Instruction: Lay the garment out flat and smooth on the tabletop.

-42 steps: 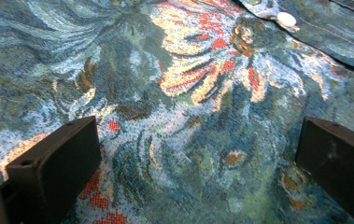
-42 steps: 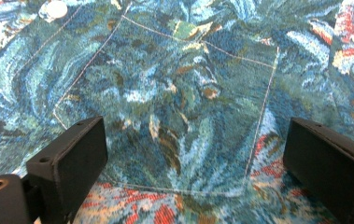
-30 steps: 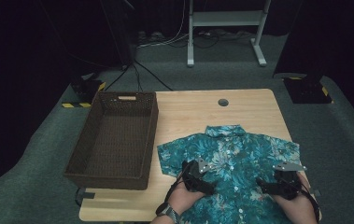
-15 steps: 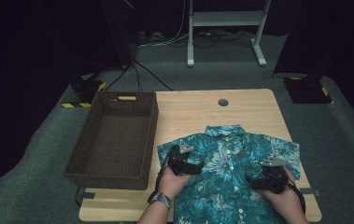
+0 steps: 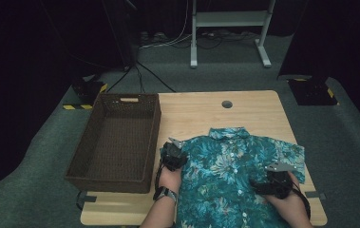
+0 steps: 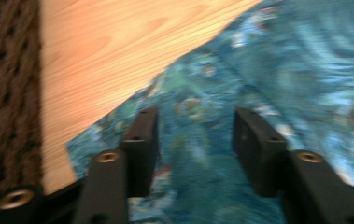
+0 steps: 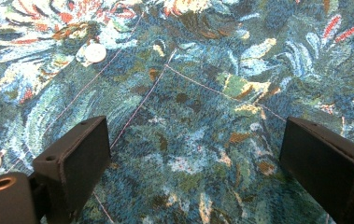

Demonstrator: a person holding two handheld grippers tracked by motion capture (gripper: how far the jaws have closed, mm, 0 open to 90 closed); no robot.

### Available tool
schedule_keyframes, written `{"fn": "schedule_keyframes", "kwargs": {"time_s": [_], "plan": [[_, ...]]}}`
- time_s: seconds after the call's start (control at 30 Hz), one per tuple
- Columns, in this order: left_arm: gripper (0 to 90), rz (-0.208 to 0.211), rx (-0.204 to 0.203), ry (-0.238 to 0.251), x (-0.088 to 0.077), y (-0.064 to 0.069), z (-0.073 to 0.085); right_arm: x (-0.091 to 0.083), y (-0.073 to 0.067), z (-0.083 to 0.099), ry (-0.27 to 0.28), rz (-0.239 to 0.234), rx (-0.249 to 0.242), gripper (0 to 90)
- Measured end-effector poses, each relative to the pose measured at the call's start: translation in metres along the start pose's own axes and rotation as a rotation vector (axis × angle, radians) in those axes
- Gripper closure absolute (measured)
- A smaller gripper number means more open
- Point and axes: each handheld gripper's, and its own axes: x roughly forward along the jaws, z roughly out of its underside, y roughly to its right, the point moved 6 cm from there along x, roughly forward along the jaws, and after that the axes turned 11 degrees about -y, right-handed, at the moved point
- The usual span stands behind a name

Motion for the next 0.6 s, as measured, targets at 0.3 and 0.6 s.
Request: {"fn": "schedule_keyframes", "kwargs": {"time_s": [0.3, 0.6], "plan": [[16.9, -0.003, -0.062, -0.032, 0.015, -0.009, 0.001, 0.000, -0.001, 0.000, 0.006, -0.003, -0.008, 8.7], [62.8, 0.045, -0.105, 0.002, 0.010, -0.012, 0.003, 0.000, -0.001, 0.000, 0.008, -0.008, -0.013, 8.7]]}}
